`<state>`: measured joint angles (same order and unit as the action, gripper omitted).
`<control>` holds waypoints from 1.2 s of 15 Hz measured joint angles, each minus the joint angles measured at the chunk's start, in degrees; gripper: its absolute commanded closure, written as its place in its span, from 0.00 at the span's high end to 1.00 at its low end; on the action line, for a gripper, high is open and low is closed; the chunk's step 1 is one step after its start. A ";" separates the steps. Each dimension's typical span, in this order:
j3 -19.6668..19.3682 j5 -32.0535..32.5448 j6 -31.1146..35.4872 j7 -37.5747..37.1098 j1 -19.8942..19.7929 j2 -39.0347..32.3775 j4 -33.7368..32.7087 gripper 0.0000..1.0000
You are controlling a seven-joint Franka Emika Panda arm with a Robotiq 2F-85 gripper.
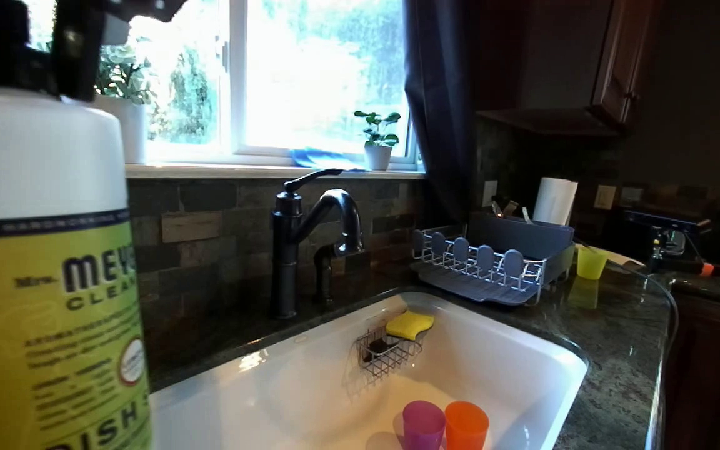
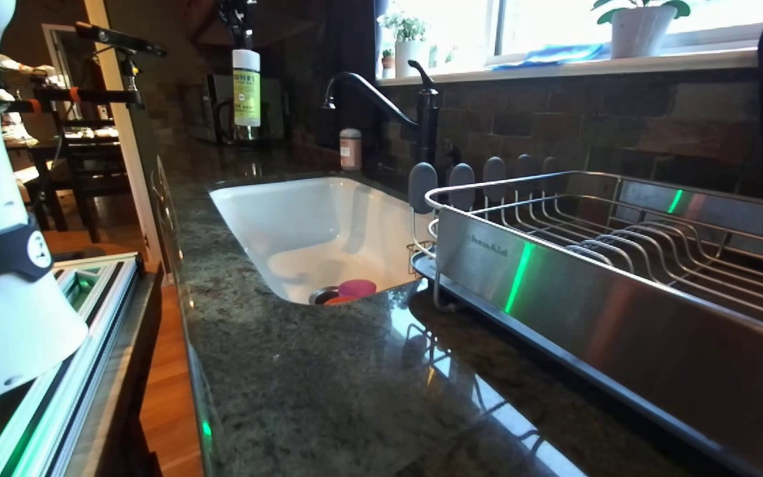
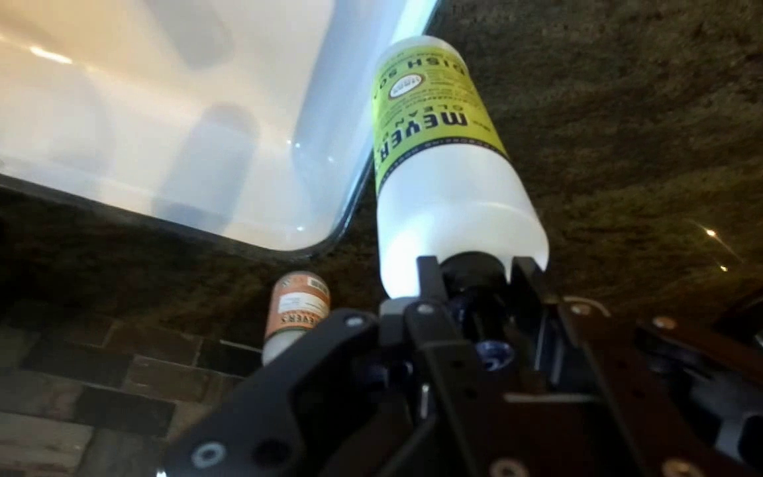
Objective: Move the bottle to the right
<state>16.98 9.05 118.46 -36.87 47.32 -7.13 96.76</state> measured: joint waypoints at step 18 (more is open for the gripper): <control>3.96 -6.95 -0.41 -4.16 -12.66 22.62 23.83 0.08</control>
<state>20.94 2.10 118.05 -41.03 34.66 15.49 120.60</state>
